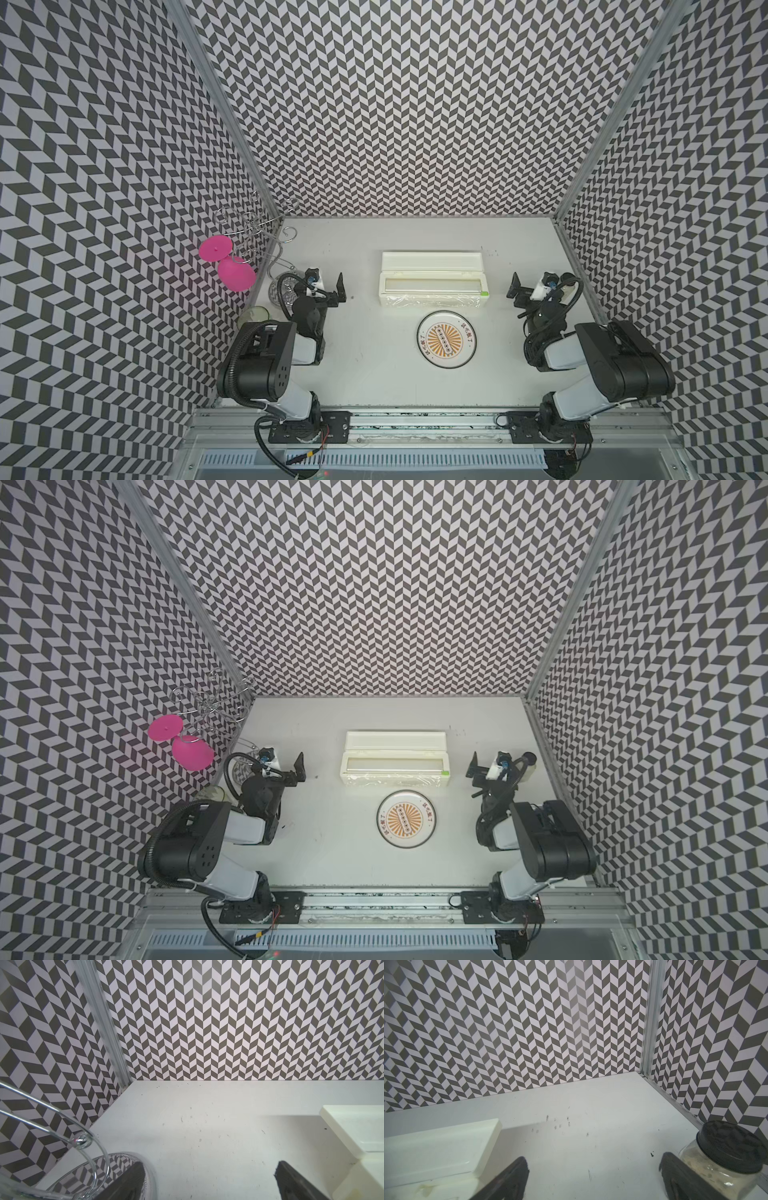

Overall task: Wrap the plate with plastic wrap
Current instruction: Move the plastic wrap cutting box to the center of the board.

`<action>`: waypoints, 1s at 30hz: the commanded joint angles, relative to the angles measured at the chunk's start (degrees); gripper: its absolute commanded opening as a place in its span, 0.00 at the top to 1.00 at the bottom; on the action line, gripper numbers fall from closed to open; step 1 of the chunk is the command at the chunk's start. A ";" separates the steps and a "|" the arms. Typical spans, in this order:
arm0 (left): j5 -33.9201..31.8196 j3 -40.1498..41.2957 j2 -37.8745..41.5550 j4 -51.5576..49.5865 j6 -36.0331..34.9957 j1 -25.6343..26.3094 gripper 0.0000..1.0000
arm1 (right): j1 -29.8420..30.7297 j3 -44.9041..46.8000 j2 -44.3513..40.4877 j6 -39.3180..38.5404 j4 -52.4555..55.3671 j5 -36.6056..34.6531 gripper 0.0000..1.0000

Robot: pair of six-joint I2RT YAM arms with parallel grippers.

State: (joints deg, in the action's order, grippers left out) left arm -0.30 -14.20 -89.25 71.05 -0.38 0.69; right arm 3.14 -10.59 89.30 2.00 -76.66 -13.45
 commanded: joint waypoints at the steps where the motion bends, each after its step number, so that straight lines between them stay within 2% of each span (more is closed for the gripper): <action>1: 1.57 -0.83 -0.04 0.40 0.25 -0.97 0.00 | 0.12 -0.31 0.48 -0.03 -3.54 -0.36 0.01; 17: 5.86 -0.17 0.21 1.58 1.15 -3.02 0.00 | 0.11 -0.31 0.42 -0.03 -3.67 -0.39 0.01; 23: 10.15 1.04 -0.11 4.31 1.99 -5.17 0.00 | 0.12 -0.35 0.36 -0.05 -3.45 -0.38 0.01; 25: 7.83 0.23 0.31 2.60 1.16 -3.86 0.00 | 0.12 -0.22 -0.27 -0.40 -4.04 0.17 0.01; 28: 2.79 0.10 6.50 -2.93 -0.06 -1.40 0.00 | 1.17 -1.65 -9.82 -1.35 8.30 -0.16 0.01; 29: 0.77 -0.23 9.06 -5.68 -0.53 -0.47 0.00 | 1.69 -4.42 -13.44 0.36 14.53 -1.96 0.01; 30: -1.57 -1.06 12.32 -10.77 -0.20 0.73 0.00 | 2.18 -6.54 -17.15 5.80 22.78 -4.93 0.01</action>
State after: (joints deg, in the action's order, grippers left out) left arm 3.70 -13.96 -83.33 67.07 0.19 -0.75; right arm 4.14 -12.10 80.01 2.48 -65.14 -14.22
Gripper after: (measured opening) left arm 0.998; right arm 0.993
